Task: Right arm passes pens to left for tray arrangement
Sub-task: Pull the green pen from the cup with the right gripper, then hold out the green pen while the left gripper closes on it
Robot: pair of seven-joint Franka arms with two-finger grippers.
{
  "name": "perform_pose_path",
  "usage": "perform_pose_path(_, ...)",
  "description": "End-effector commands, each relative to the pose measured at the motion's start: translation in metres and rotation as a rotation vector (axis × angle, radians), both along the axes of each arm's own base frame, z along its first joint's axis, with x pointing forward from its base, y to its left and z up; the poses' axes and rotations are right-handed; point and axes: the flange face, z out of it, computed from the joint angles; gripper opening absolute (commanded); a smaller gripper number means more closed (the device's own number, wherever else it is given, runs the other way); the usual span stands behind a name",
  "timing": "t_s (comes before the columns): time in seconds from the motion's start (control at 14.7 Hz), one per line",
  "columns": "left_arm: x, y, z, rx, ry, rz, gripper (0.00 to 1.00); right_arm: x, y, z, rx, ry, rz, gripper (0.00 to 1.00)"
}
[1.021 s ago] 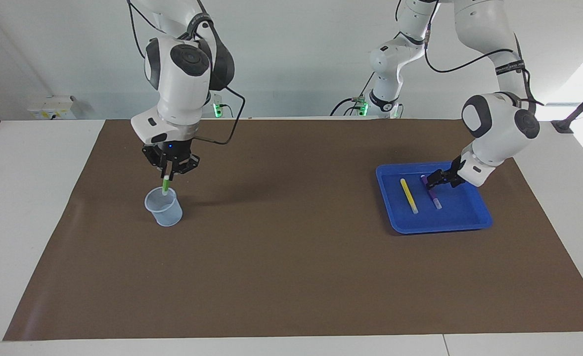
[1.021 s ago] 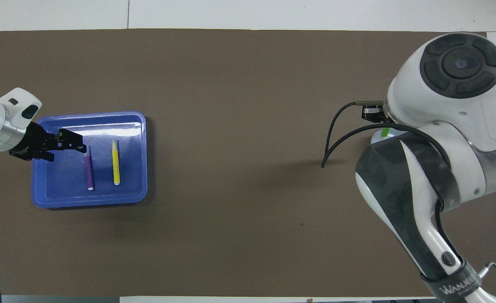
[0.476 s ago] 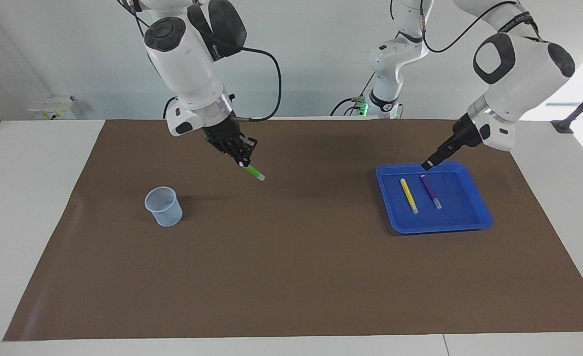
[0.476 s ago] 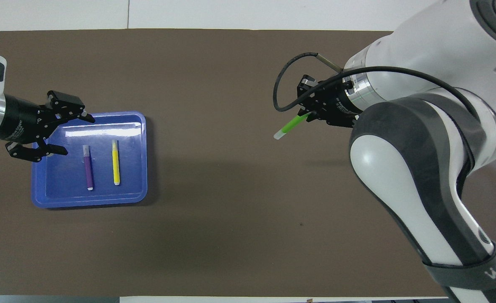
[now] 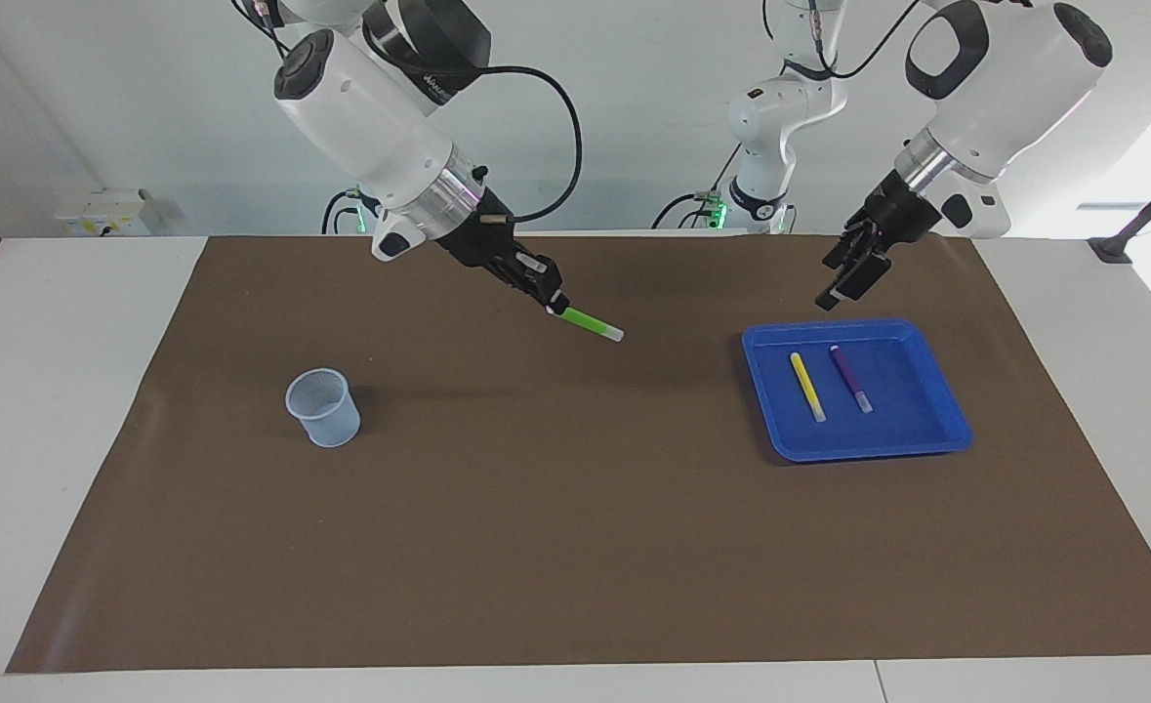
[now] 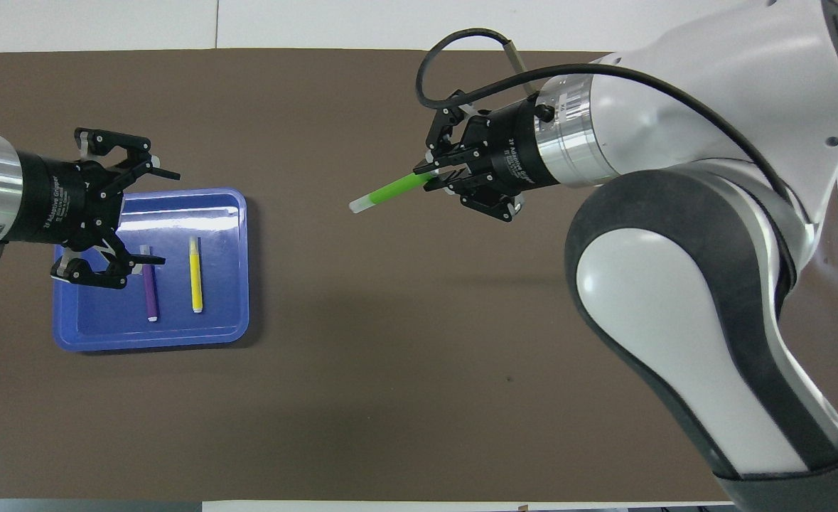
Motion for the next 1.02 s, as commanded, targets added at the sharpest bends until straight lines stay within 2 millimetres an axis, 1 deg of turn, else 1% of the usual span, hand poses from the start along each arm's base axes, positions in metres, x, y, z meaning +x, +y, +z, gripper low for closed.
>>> perform_pose_path(0.0, -0.004, -0.027, 0.020, -0.044, 0.036, 0.268, 1.00, 0.004, 0.011, 0.007, 0.146, 0.078, -0.089, 0.00)
perform_pose_path(0.07, -0.007, -0.034, 0.027, -0.058, 0.035, 0.350, 1.00, 0.003, 0.016, 0.009, 0.184, 0.106, -0.117, 0.00)
perform_pose_path(0.14, -0.010, -0.045, 0.030, -0.068, 0.037, 0.387, 1.00, 0.001, 0.022, 0.011, 0.207, 0.122, -0.141, 0.00)
perform_pose_path(0.2, -0.013, -0.055, 0.030, -0.075, 0.043, 0.394, 1.00, 0.000, 0.026, 0.009, 0.214, 0.135, -0.155, 0.00)
perform_pose_path(0.41, -0.021, -0.066, 0.039, -0.145, 0.075, 0.414, 1.00, -0.006, 0.041, 0.006, 0.217, 0.152, -0.152, 0.00)
perform_pose_path(0.48, -0.023, -0.070, 0.041, -0.146, 0.070, 0.407, 1.00, -0.006, 0.042, 0.005, 0.212, 0.149, -0.151, 0.00)
perform_pose_path(0.61, -0.033, -0.088, 0.043, -0.141, 0.054, 0.375, 1.00, -0.008, 0.045, 0.004, 0.209, 0.149, -0.146, 0.00)
perform_pose_path(0.68, -0.036, -0.090, 0.044, -0.142, 0.034, 0.378, 1.00, -0.008, 0.045, 0.003, 0.206, 0.147, -0.147, 0.00)
perform_pose_path(0.75, -0.036, -0.092, 0.038, -0.144, 0.021, 0.382, 1.00, -0.008, 0.044, 0.003, 0.199, 0.140, -0.146, 0.00)
perform_pose_path(0.95, -0.037, -0.107, 0.027, -0.162, -0.004, 0.378, 1.00, -0.007, 0.044, 0.003, 0.198, 0.135, -0.149, 0.00)
